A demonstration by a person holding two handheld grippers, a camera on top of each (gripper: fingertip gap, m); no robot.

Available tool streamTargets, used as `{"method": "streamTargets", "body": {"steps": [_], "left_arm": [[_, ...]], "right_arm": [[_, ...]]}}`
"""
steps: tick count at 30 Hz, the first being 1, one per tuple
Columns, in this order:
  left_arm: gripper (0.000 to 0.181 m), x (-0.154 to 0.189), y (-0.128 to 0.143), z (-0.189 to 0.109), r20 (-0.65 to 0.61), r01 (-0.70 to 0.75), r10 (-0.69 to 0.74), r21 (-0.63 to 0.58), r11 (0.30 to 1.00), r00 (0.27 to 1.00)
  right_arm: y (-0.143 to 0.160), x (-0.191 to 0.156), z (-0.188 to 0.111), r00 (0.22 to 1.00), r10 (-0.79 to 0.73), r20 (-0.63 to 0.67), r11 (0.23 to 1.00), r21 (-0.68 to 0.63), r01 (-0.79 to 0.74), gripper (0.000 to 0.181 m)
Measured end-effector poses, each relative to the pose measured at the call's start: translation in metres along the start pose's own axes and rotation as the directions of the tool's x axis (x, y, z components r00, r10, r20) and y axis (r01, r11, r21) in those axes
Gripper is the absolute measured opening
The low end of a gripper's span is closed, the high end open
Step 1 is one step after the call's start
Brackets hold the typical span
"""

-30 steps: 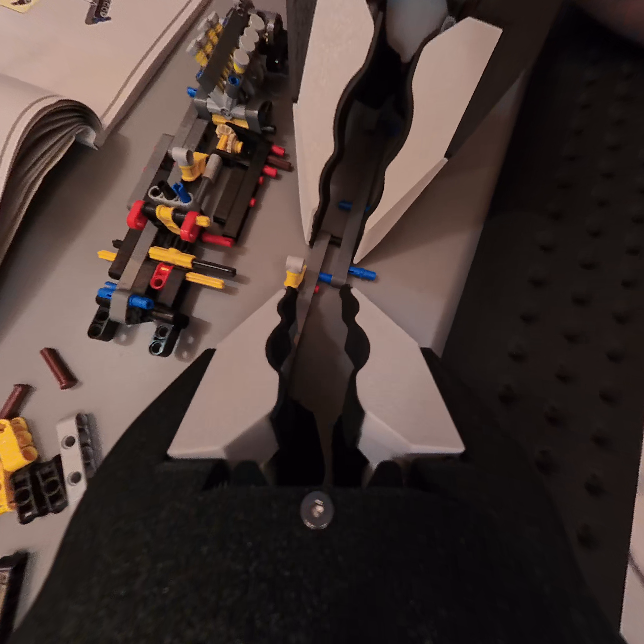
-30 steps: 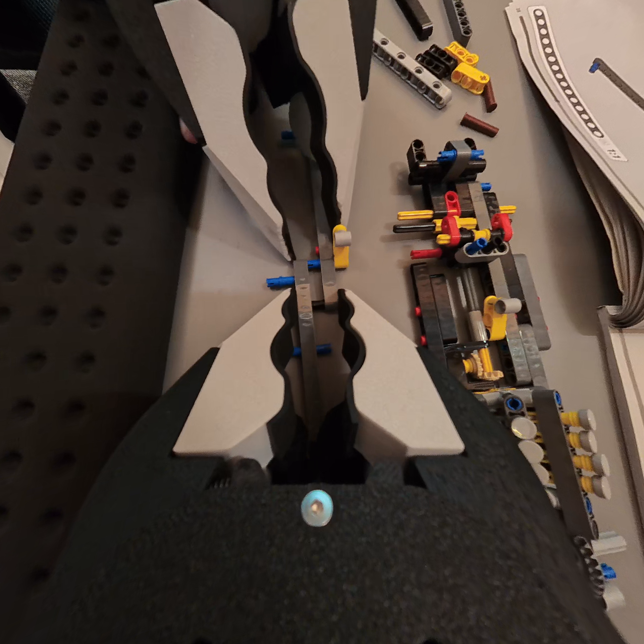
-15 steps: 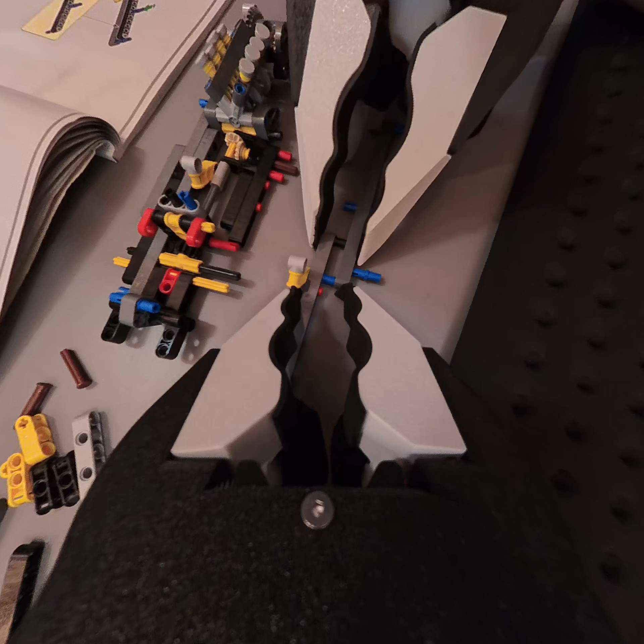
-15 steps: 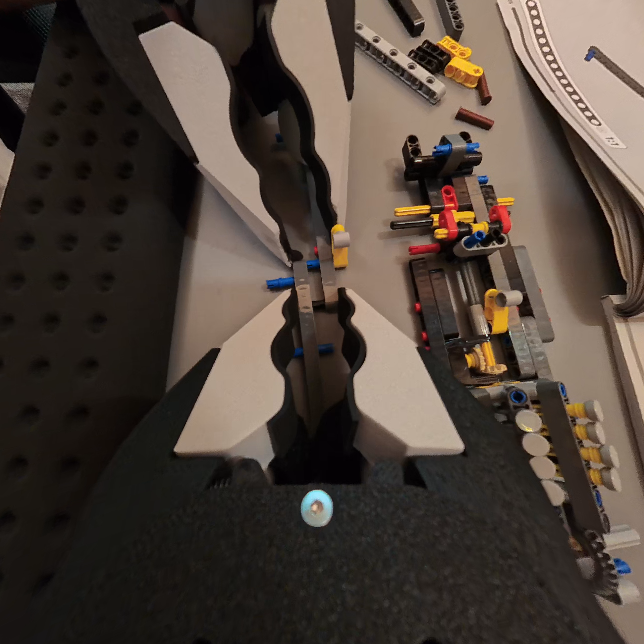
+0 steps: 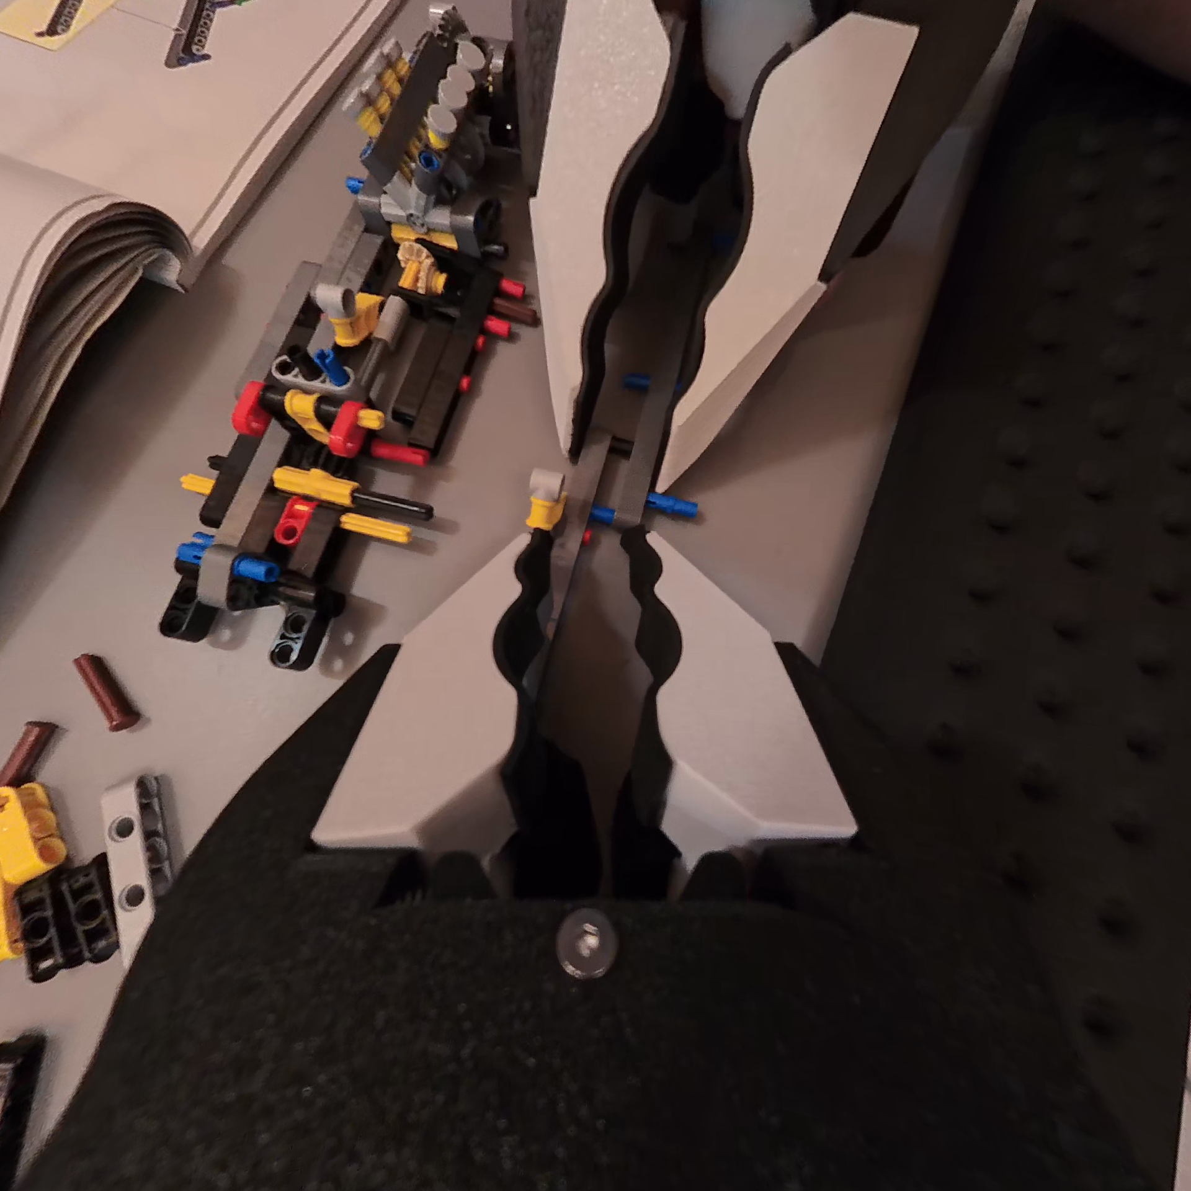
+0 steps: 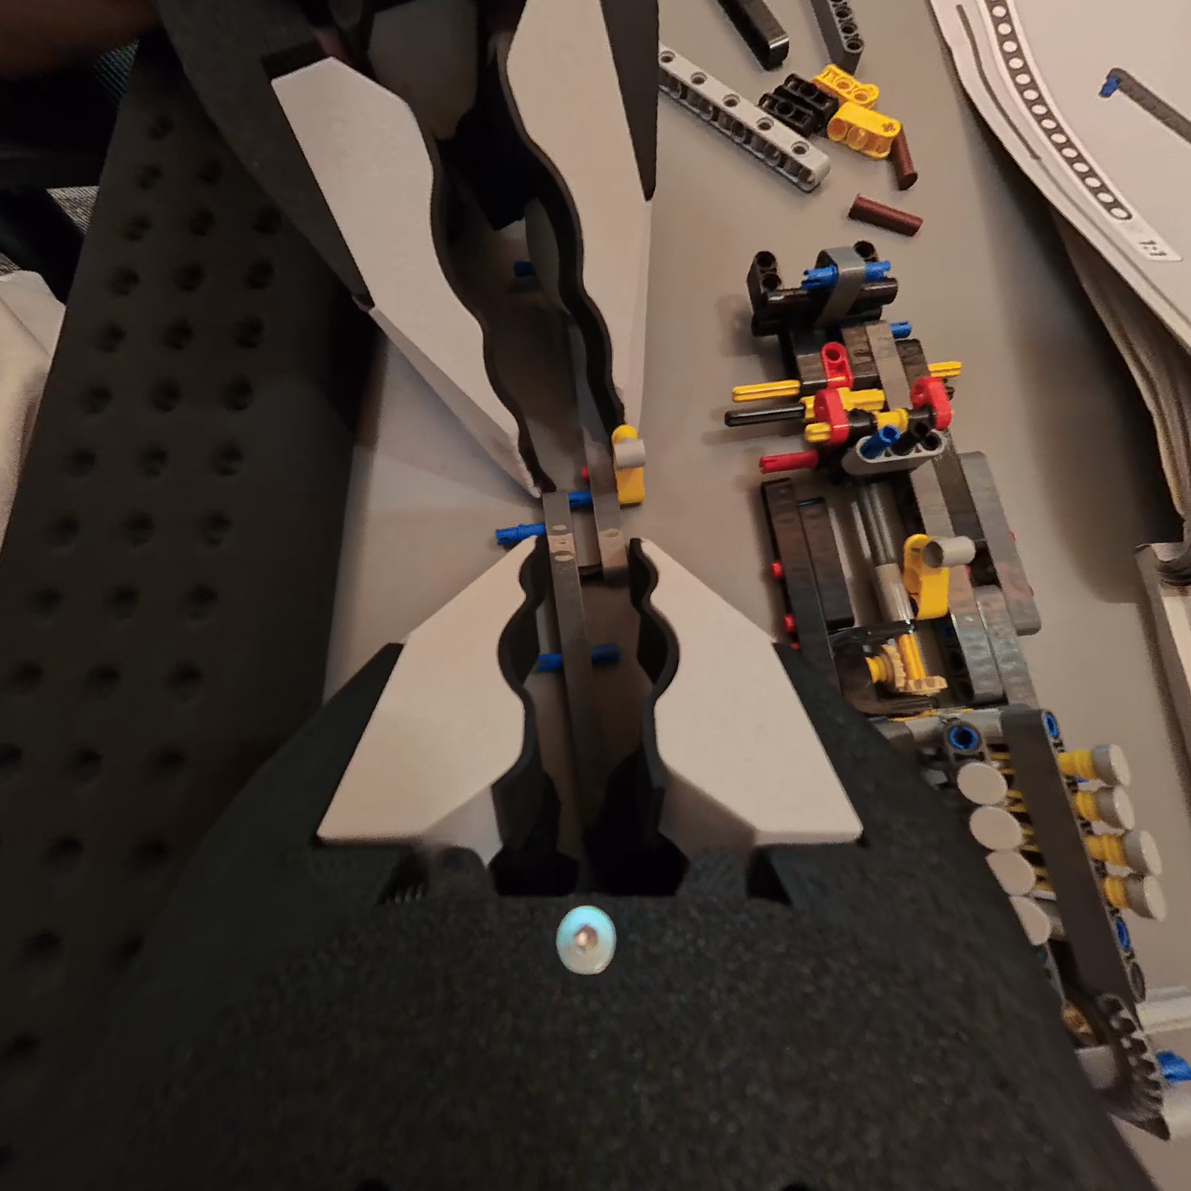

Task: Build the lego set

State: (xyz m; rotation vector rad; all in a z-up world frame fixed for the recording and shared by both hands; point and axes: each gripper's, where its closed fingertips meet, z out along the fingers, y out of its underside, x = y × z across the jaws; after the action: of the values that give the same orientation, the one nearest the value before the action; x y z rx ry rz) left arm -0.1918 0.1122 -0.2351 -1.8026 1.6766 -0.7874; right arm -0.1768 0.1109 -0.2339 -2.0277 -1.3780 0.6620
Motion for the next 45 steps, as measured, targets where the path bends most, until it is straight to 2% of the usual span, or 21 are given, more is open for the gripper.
{"method": "streamTargets", "body": {"steps": [10,13,25,31,39,45], "left_arm": [[0.033,0.0041,-0.0004,-0.0014,-0.061,0.033,-0.032,0.006,0.999,0.998],[0.025,0.0014,-0.0007,-0.0011,-0.057,0.053,-0.052,0.006,0.999,0.997],[0.026,-0.001,-0.0003,0.0003,-0.003,0.01,-0.01,0.001,1.0,1.0],[0.027,0.0006,-0.0018,-0.0005,-0.06,0.068,-0.067,0.007,0.998,0.996],[0.026,-0.0001,-0.002,0.0001,-0.054,0.068,-0.067,0.008,0.998,0.996],[0.026,0.0008,-0.002,0.0,-0.057,0.064,-0.063,0.008,0.998,0.996]], "right_arm": [[-0.0003,0.0,0.0013,1.0,-0.022,-0.002,1.0,0.018,0.022,0.022],[0.0,-0.0002,0.0014,1.0,-0.025,0.002,1.0,0.018,0.025,0.022],[-0.0003,-0.0009,0.0018,0.999,-0.036,-0.017,0.999,0.014,0.036,0.022],[-0.0008,-0.0011,0.0015,1.0,-0.01,0.0,1.0,0.01,0.01,0.022],[-0.0007,-0.004,-0.0002,0.998,0.02,0.051,1.0,0.017,-0.021,0.027],[0.0069,0.0011,-0.0075,1.0,-0.024,0.02,1.0,0.017,0.023,0.029]]}}
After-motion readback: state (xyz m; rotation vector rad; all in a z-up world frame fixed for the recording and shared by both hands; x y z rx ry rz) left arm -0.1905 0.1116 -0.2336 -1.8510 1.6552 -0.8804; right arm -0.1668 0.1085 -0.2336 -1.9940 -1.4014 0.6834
